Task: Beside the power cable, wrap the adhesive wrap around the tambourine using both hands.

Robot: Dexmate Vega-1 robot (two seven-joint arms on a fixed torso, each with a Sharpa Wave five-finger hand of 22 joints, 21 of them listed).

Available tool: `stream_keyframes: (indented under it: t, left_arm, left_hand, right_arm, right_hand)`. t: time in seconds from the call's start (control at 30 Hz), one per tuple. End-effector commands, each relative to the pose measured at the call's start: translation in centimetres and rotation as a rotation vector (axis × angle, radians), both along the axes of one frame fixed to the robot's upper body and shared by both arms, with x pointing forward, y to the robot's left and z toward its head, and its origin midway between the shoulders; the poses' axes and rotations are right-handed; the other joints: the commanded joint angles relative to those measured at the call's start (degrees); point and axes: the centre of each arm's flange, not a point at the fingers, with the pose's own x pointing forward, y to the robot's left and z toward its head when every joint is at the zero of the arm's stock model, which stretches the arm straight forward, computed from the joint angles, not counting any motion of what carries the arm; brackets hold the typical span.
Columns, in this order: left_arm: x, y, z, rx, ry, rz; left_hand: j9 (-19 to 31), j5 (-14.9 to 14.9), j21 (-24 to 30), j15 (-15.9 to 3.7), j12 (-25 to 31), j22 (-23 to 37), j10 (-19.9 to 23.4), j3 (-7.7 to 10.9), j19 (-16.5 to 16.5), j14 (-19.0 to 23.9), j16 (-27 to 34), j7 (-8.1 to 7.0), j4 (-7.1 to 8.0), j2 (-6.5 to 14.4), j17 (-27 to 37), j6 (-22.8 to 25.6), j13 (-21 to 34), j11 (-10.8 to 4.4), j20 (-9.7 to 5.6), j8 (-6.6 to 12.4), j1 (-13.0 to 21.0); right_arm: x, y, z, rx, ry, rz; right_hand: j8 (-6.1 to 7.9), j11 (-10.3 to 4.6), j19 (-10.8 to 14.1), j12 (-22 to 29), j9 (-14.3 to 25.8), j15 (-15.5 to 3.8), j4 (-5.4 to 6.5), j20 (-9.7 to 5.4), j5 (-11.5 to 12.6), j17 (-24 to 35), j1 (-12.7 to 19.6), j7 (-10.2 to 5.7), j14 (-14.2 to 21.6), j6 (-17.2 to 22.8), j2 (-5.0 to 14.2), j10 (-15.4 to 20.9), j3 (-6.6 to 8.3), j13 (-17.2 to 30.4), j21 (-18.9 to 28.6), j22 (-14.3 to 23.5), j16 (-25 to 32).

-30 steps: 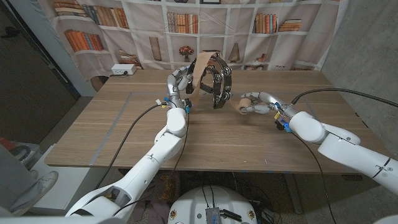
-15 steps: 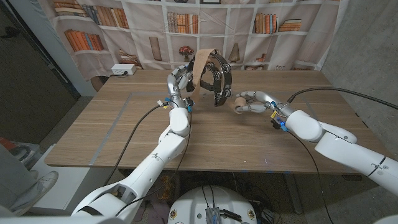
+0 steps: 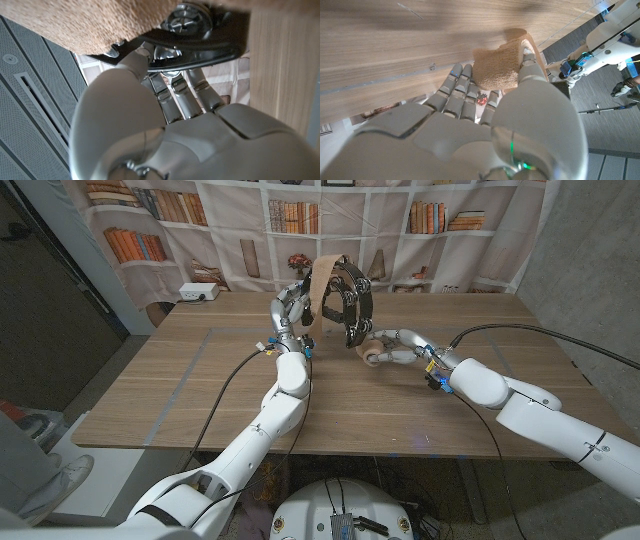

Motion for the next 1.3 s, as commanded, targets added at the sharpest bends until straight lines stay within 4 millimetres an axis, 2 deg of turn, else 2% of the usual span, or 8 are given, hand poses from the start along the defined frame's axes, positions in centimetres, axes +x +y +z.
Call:
stream_keyframes:
  t: [0.03, 0.83, 1.03, 1.3]
  left_arm:
    - [0.4, -0.1, 0.2, -0.02, -0.009, 0.009]
    - [0.7, -1.3, 0.3, -0.021, -0.023, 0.008]
    - [0.6, -1.2, 0.2, -0.01, -0.013, 0.009]
    - [0.6, 0.0, -0.2, -0.002, -0.011, 0.024]
  left_hand:
    - [0.2, 0.4, 0.4, -4.36, -0.2, 0.2, -0.1, 4.72, -0.4, 2.3, 0.4, 0.16, 4.6, 0.6, 0.0, 0.4, 0.3, -0.21, -7.3, -0.29, 0.2]
    - [0.1, 0.5, 0.3, -4.35, -0.4, 0.2, -0.4, 4.79, -0.9, 2.0, 0.3, -0.18, 4.82, 0.7, -0.2, 0.2, 0.3, -0.19, -7.15, -0.53, 0.0]
    - [0.1, 0.5, 0.3, -4.39, -0.5, 0.2, -0.5, 4.78, -0.9, 2.0, 0.3, -0.3, 4.86, 0.7, -0.2, 0.4, 0.2, -0.19, -7.1, -0.49, -0.1]
    - [0.1, 0.5, 0.3, -4.38, -0.6, 0.2, -0.6, 4.76, -1.0, 1.9, 0.4, -0.33, 4.92, 0.6, -0.1, 0.3, 0.2, -0.22, -7.02, -0.58, -0.2]
  right_arm:
    - [-0.8, 1.4, -0.6, 0.022, 0.028, 0.038]
    - [-0.9, 3.1, -2.0, 0.064, 0.099, 0.133]
    - [-1.0, 3.2, -2.1, 0.065, 0.105, 0.138]
    - [-1.6, 3.3, -1.5, 0.077, 0.09, 0.133]
  right_hand:
    - [-0.18, -14.02, -0.2, 0.3, 0.3, -10.85, 0.09, -6.38, 0.0, 0.1, 1.6, 0.35, 0.0, 0.2, 2.98, 15.6, -0.02, 0.2, 0.4, 0.1, -0.3]
    - [-0.34, -14.0, -0.6, 0.1, 0.3, -10.83, 0.31, -6.3, 0.0, -0.2, 1.1, 0.42, -0.2, 0.2, 3.11, 15.4, -0.05, 0.3, 0.5, -0.3, -0.5]
    - [-0.38, -14.02, -0.6, 0.1, 0.3, -10.83, 0.34, -6.25, 0.0, -0.2, 1.0, 0.44, -0.3, 0.2, 3.18, 15.5, -0.02, 0.3, 0.5, -0.4, -0.6]
    - [-0.39, -14.01, -0.6, 0.1, 0.3, -10.84, 0.36, -6.13, 0.0, -0.3, 0.9, 0.57, -0.2, 0.3, 3.22, 15.5, 0.02, 0.4, 0.6, -0.5, -0.6]
